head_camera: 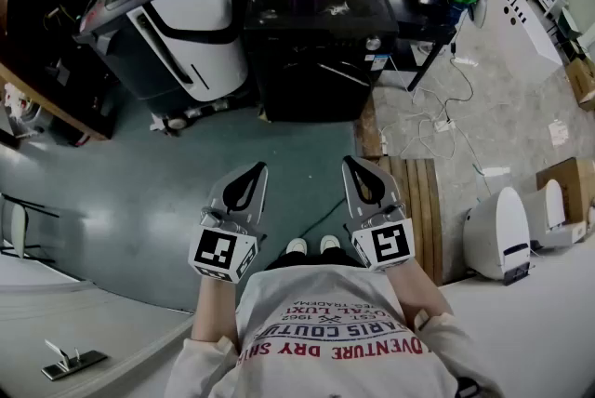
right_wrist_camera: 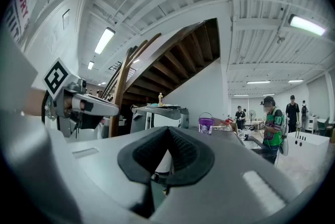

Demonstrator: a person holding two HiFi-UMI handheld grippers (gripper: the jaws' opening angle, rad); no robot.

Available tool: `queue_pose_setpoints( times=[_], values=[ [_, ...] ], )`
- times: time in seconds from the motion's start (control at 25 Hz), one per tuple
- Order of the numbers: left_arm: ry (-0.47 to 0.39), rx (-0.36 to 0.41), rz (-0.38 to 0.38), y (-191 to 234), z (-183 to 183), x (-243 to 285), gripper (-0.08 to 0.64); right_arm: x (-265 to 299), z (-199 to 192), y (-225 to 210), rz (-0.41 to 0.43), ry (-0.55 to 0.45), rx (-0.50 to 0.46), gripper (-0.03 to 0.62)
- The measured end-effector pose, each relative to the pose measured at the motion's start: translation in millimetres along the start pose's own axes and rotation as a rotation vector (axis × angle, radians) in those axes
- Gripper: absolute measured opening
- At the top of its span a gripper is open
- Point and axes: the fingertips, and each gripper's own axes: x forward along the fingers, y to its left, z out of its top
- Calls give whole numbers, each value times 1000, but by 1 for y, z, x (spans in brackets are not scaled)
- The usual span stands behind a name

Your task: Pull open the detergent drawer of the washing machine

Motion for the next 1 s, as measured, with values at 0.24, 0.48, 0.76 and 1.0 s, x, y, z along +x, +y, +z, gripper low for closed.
queue_pose_setpoints(
  times=[0.24,0.48,0.76,1.0],
  values=[
    [0,-1,0,-2,-2,-1,5,-1,2,1,1,-7,-1,0],
    [-4,-3,-1,-3,-1,0,5,-1,2,3,12,-14,-10,0],
    [-24,-17,74,13,-3,5,6,2,0,-7,-49,-24,-4,0],
    [-50,-47,122,38,-3,17,318,12,-1,-19,-66,-27,-17,0]
  ],
)
